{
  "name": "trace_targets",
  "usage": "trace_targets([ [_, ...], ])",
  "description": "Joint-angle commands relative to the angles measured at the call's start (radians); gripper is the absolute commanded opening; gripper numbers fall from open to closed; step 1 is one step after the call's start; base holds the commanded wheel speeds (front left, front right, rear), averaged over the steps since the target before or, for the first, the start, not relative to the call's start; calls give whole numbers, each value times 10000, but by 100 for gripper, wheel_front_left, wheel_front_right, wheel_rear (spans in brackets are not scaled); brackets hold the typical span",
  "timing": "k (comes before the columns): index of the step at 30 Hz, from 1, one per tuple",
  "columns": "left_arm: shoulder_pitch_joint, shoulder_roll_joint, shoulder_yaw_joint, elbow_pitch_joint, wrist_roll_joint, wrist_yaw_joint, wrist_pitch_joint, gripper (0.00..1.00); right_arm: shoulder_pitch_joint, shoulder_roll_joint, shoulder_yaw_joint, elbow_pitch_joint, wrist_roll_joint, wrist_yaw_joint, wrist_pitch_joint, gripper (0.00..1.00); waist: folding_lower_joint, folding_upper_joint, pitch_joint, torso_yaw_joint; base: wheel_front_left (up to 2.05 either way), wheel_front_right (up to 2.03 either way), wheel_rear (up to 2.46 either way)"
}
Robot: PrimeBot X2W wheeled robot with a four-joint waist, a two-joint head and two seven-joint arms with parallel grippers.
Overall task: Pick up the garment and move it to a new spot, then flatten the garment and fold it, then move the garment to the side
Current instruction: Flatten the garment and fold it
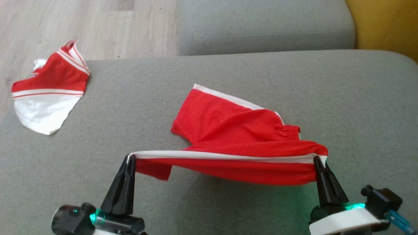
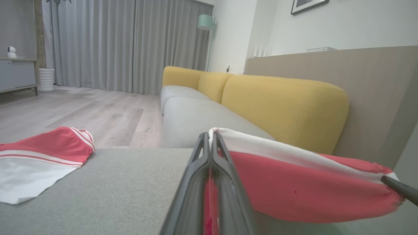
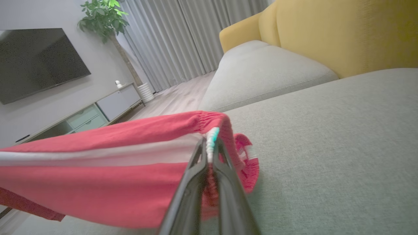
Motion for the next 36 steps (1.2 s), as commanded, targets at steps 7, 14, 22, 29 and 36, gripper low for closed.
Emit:
trace_targets([
  [7, -1359, 233, 195, 805, -350, -408, 189, 0, -701, -53, 183, -169, -51, -7, 307, 0, 5, -1, 292, -222, 0, 0, 0],
  [14, -4017, 282, -214, 3326, -474, -851, 308, 0, -2128, -53, -21, 901, -71, -7, 255, 0, 5, -1, 1419, -466, 0, 0, 0],
  [22, -7222, 232, -703, 6157, -570, -1005, 292, 0, -4258, -53, 131, 2451, -38, -7, -91, 0, 5, -1, 2980, -887, 0, 0, 0],
  [29, -9674, -68, -1402, 8853, -772, -1036, 97, 0, -5738, -53, 488, 3931, 41, -7, -639, 0, 5, -1, 3868, -1089, 0, 0, 0],
  [36, -10887, -371, -1978, 10549, -982, -1039, -390, 0, -6418, -53, 615, 4684, 104, -7, -896, 0, 5, -1, 4132, -1223, 0, 0, 0],
])
